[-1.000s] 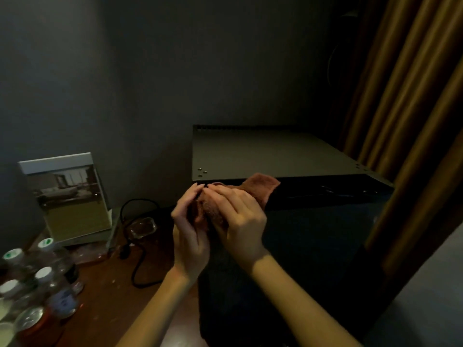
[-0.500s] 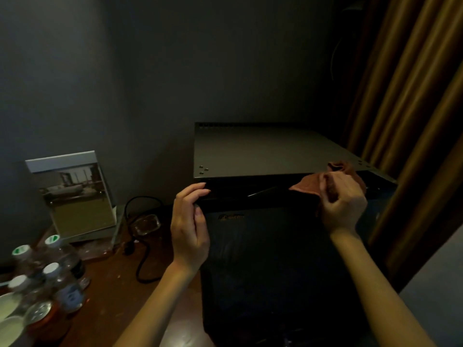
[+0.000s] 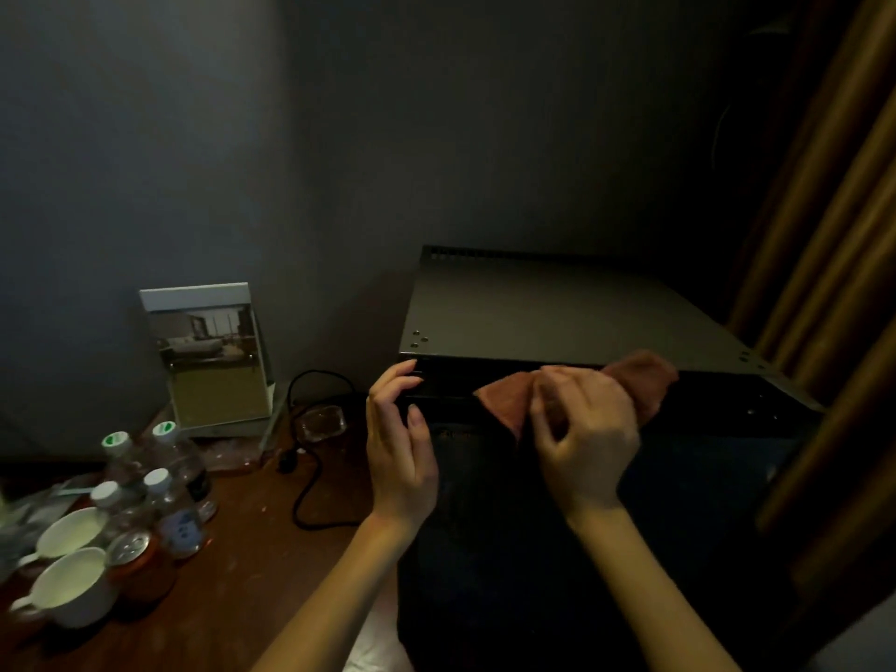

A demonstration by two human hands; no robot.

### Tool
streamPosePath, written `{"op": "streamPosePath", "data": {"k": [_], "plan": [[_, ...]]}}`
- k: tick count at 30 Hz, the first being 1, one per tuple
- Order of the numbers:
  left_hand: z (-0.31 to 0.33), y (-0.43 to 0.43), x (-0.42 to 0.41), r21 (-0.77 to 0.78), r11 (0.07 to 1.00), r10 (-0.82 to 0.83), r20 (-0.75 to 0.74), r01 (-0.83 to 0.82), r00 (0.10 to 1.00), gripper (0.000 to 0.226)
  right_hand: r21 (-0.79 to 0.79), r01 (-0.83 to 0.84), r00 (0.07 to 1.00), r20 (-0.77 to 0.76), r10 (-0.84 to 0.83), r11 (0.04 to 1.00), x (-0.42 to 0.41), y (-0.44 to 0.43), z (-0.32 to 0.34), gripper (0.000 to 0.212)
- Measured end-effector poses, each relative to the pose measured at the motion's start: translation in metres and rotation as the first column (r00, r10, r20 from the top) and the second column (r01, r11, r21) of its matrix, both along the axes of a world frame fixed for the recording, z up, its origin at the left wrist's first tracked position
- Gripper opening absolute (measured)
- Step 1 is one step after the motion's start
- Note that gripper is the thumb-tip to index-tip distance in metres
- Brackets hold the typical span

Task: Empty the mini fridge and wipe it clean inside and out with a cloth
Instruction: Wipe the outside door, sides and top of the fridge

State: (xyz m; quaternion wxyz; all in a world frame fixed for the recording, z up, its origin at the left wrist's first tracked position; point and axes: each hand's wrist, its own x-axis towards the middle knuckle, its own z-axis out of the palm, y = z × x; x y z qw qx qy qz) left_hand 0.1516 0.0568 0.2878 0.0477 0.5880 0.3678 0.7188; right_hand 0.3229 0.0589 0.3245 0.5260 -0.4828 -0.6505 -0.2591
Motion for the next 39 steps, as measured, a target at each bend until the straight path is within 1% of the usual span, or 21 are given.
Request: {"op": "streamPosePath", "data": {"k": [2, 6, 10, 14, 16, 18, 20, 22, 24, 27, 29, 32, 34, 36, 38, 39], "plan": [[0.001, -0.003, -0.001, -0.019, 1.000, 0.015, -0.012, -0.015, 1.000, 0.025, -0.021, -0.070, 0.997, 0.039, 0.071, 0.997, -0.020, -0.002, 0.002, 0.026], [0.006, -0.010, -0.008, -0.096, 0.995, 0.016, -0.075, -0.023, 0.997, 0.027, -0.066, -0.120, 0.990, 0.072, 0.125, 0.991, -0.051, -0.003, 0.000, 0.026], [0.010, -0.014, -0.028, -0.152, 0.987, -0.074, -0.147, 0.051, 0.986, 0.032, -0.038, -0.210, 0.970, 0.117, 0.213, 0.977, -0.080, 0.000, -0.011, 0.034], [0.015, -0.020, -0.040, -0.170, 0.981, -0.128, -0.187, 0.096, 0.974, 0.035, -0.023, -0.211, 0.969, 0.127, 0.212, 0.977, -0.080, 0.002, -0.014, 0.034], [0.011, -0.017, -0.043, -0.135, 0.985, -0.130, -0.193, 0.105, 0.973, 0.036, -0.018, -0.206, 0.966, 0.157, 0.207, 0.978, -0.079, 0.002, -0.015, 0.034], [0.003, -0.013, -0.041, -0.091, 0.990, -0.122, -0.150, 0.109, 0.981, 0.038, 0.008, -0.206, 0.966, 0.159, 0.203, 0.978, -0.079, 0.004, -0.018, 0.033], [-0.004, -0.009, -0.037, -0.037, 0.993, -0.114, -0.107, 0.110, 0.988, 0.042, 0.062, -0.206, 0.971, 0.138, 0.196, 0.977, -0.082, 0.005, -0.020, 0.034], [-0.009, -0.005, -0.035, 0.003, 0.992, -0.129, -0.096, 0.130, 0.987, 0.048, 0.120, -0.207, 0.972, 0.135, 0.190, 0.971, -0.083, 0.007, -0.021, 0.038], [-0.012, 0.000, -0.038, 0.058, 0.988, -0.137, -0.127, 0.145, 0.982, 0.051, 0.171, -0.205, 0.969, 0.172, 0.175, 0.964, -0.081, 0.008, -0.023, 0.037], [-0.020, 0.015, -0.046, 0.161, 0.976, -0.106, -0.229, 0.145, 0.968, 0.042, 0.218, -0.194, 0.962, 0.233, 0.142, 0.956, -0.080, 0.011, -0.028, 0.037], [-0.025, 0.027, -0.048, 0.230, 0.964, -0.067, -0.279, 0.135, 0.958, 0.041, 0.268, -0.180, 0.964, 0.240, 0.115, 0.947, -0.082, 0.014, -0.030, 0.038], [-0.033, 0.043, -0.046, 0.316, 0.934, -0.071, -0.293, 0.167, 0.953, 0.044, 0.337, -0.144, 0.971, 0.231, 0.066, 0.931, -0.084, 0.020, -0.033, 0.036], [-0.037, 0.049, -0.045, 0.335, 0.915, -0.127, -0.287, 0.223, 0.950, 0.046, 0.381, -0.123, 0.974, 0.223, 0.038, 0.916, -0.086, 0.024, -0.033, 0.037], [-0.041, 0.045, -0.044, 0.294, 0.894, -0.265, -0.259, 0.337, 0.929, 0.049, 0.395, -0.095, 0.977, 0.214, 0.009, 0.914, -0.087, 0.026, -0.036, 0.039], [-0.048, 0.037, -0.045, 0.230, 0.860, -0.421, -0.182, 0.454, 0.889, 0.051, 0.393, -0.060, 0.975, 0.220, -0.031, 0.918, -0.086, 0.027, -0.035, 0.041], [-0.051, 0.032, -0.046, 0.200, 0.847, -0.473, -0.140, 0.493, 0.870, 0.052, 0.393, -0.045, 0.972, 0.228, -0.050, 0.919, -0.086, 0.026, -0.036, 0.042]]}}
